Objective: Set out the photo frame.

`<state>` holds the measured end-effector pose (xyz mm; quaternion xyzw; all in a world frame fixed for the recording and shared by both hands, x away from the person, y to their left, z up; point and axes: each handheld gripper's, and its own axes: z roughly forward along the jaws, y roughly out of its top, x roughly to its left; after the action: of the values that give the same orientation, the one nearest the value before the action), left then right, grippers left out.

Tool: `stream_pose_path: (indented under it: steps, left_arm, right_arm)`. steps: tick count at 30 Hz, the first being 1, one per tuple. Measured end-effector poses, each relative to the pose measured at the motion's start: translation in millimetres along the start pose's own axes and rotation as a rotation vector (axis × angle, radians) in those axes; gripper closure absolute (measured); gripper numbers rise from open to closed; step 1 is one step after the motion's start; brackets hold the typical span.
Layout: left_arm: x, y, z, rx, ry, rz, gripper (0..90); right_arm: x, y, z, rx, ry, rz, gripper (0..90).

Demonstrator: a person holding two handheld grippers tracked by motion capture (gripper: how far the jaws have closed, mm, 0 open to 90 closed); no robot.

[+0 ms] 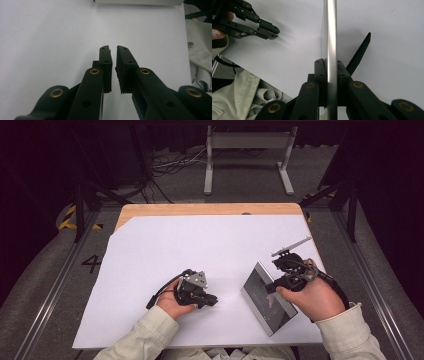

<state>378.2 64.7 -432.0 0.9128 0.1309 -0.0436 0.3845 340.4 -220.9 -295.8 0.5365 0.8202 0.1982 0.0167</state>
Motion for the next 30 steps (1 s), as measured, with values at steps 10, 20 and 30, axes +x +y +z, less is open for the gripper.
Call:
stream_pose_path:
  steps: [10,20,30]
  left_arm:
    - [-0.2,-12.2,-15.8,-0.017,0.035,-0.042,82.7]
    - [1.9,-25.1,-27.6,-0.032,0.074,-0.078,82.5]
    - [1.6,-33.6,-37.0,-0.047,0.096,-0.106,82.1]
  right_arm:
    - [-8.2,19.5,-9.9,-0.008,-0.008,-0.097,83.7]
    - [-7.0,36.5,-12.5,-0.01,0.005,-0.221,83.8]
    - [0.2,53.5,-8.8,0.009,0.017,-0.386,83.8]
